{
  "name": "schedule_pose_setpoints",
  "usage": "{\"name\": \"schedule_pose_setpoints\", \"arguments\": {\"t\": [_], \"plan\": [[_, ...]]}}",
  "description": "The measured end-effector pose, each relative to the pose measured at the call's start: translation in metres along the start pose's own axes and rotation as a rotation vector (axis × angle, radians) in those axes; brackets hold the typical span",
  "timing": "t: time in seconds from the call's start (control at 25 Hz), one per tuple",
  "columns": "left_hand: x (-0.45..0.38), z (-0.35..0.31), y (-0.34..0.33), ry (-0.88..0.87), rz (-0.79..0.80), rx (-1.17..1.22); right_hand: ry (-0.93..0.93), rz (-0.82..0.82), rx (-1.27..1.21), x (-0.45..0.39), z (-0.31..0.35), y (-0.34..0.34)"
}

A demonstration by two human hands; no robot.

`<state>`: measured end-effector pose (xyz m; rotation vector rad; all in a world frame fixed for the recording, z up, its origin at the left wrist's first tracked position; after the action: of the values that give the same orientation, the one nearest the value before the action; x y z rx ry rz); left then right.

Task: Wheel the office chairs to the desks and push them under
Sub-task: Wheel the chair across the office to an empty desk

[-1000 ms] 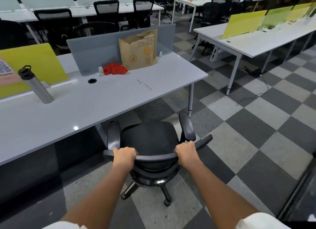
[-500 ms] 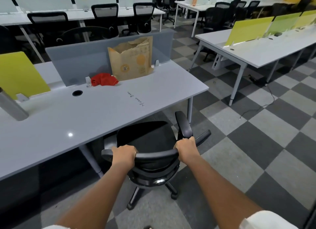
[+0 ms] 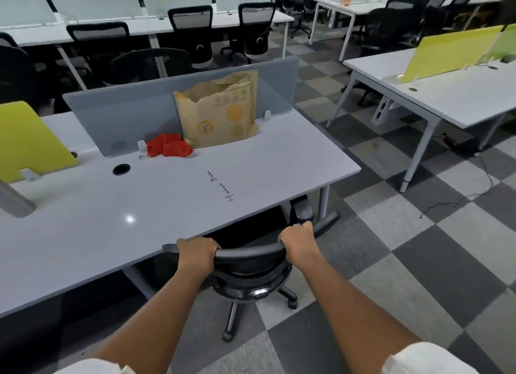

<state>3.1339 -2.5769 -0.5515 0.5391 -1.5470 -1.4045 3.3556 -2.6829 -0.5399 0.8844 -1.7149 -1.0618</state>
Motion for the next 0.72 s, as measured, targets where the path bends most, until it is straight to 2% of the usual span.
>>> {"name": "schedule_pose_setpoints", "arguments": {"t": [0.36, 0.72], "plan": [[-0.063, -0.040, 0.026, 0.155, 0.005, 0.062, 0.171, 0.023, 0.082, -0.102, -0.059, 0.019], [-0.083, -0.045, 0.040, 0.223, 0.045, 0.104, 0.269, -0.033, 0.053, -0.131, -0.072, 0.030]]}}
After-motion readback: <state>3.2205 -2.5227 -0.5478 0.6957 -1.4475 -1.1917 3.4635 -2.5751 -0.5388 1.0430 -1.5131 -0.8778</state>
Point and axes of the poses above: each hand's wrist, its own x-axis away from the middle knuckle, its own y-axis out of the back of the hand, z = x × y, the point moved 2 cm from there along -x, towards the middle knuckle, and after that the axes turned 1 degree about x, right-handed, at the moved point
